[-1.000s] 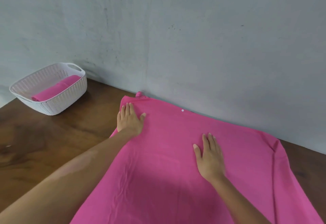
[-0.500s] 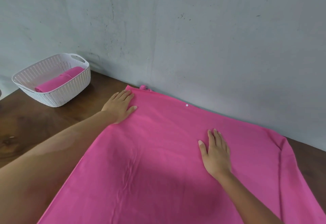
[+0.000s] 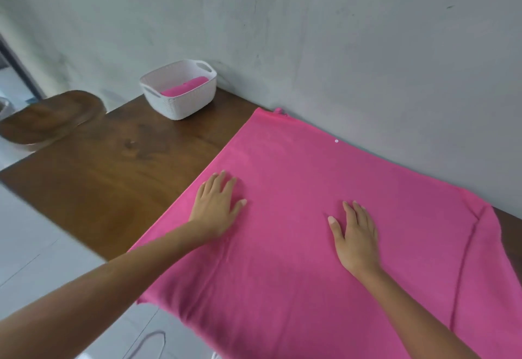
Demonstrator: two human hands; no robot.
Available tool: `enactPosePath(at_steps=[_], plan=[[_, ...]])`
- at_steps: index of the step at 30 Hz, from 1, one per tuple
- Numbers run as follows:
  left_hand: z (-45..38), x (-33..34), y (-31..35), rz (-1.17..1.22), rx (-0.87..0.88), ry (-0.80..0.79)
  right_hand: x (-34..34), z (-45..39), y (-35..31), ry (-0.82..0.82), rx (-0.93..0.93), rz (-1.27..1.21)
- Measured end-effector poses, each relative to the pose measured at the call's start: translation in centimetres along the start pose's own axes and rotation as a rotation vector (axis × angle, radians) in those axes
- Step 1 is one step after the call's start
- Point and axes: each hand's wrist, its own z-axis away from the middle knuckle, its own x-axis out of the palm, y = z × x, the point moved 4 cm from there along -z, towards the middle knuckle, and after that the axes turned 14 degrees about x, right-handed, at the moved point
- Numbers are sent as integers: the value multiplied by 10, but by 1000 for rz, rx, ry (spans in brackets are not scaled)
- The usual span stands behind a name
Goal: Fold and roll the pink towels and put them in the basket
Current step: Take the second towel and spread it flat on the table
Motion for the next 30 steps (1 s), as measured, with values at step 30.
enactPosePath(at_steps=[30], plan=[[-72,-23,22,-68,194,-71,-19,114,49,49,-50,9]])
